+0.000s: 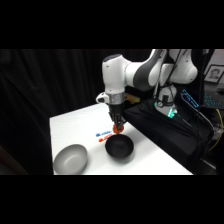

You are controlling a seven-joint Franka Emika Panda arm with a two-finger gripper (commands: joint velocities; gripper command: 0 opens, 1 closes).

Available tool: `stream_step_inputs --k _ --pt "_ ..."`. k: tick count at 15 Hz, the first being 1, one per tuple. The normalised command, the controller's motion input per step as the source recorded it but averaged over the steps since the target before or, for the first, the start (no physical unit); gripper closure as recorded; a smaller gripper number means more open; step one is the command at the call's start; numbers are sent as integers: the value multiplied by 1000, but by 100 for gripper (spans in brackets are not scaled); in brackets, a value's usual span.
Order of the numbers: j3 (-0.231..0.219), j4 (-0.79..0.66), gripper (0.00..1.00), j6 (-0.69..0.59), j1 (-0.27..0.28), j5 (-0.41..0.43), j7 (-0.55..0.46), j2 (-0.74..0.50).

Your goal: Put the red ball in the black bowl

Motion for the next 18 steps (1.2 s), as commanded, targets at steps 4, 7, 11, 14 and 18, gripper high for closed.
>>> stream_step_inputs --k 4,7,11,14,18 --pt "39 84 95 268 11 28 -83 239" --pt "49 118 95 219 -10 56 -121 229" --pt "74 129 89 144 -26 87 -146 171" --pt "102 118 61 85 -54 138 -195 99" --pt "87 102 28 8 -53 112 -174 39"
